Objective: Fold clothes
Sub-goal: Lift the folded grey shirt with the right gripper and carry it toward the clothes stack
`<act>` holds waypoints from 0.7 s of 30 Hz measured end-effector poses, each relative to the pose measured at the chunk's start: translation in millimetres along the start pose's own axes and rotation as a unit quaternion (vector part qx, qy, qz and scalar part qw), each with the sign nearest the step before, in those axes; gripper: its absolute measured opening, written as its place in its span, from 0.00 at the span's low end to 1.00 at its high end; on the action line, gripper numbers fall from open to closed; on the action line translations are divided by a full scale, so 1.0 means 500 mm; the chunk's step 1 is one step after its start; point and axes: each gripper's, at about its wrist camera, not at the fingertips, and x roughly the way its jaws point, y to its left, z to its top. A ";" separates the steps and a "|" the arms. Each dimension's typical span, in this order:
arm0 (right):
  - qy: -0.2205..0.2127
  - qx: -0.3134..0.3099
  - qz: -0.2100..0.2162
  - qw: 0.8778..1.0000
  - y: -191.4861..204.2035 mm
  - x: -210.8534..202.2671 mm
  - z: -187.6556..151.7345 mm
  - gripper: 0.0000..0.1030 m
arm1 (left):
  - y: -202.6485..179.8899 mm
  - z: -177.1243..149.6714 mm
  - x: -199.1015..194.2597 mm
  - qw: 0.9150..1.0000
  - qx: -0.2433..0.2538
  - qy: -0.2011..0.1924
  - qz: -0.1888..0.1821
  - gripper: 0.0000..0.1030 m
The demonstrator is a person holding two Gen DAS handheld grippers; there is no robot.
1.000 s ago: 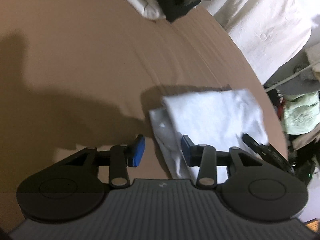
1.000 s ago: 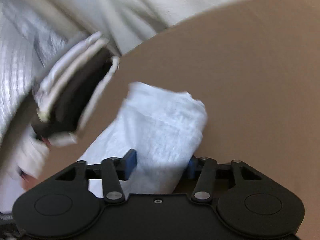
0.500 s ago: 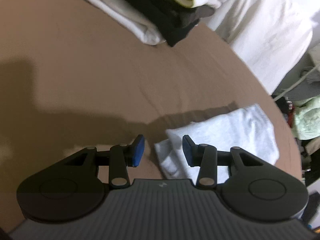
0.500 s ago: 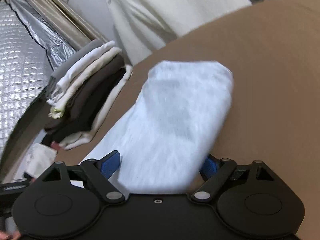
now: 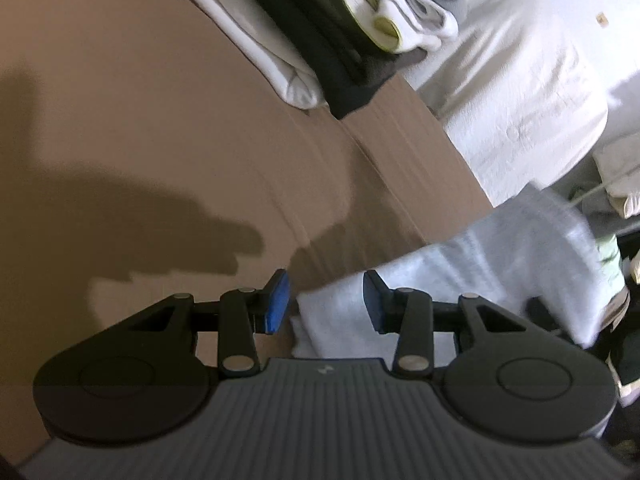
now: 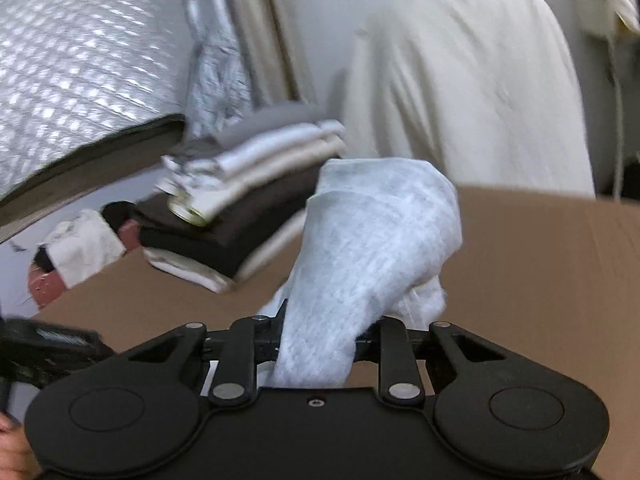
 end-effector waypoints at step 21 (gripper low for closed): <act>0.039 -0.053 0.099 0.993 0.095 -0.044 0.177 0.21 | 0.007 0.021 -0.025 0.990 -0.038 -0.064 0.117 0.38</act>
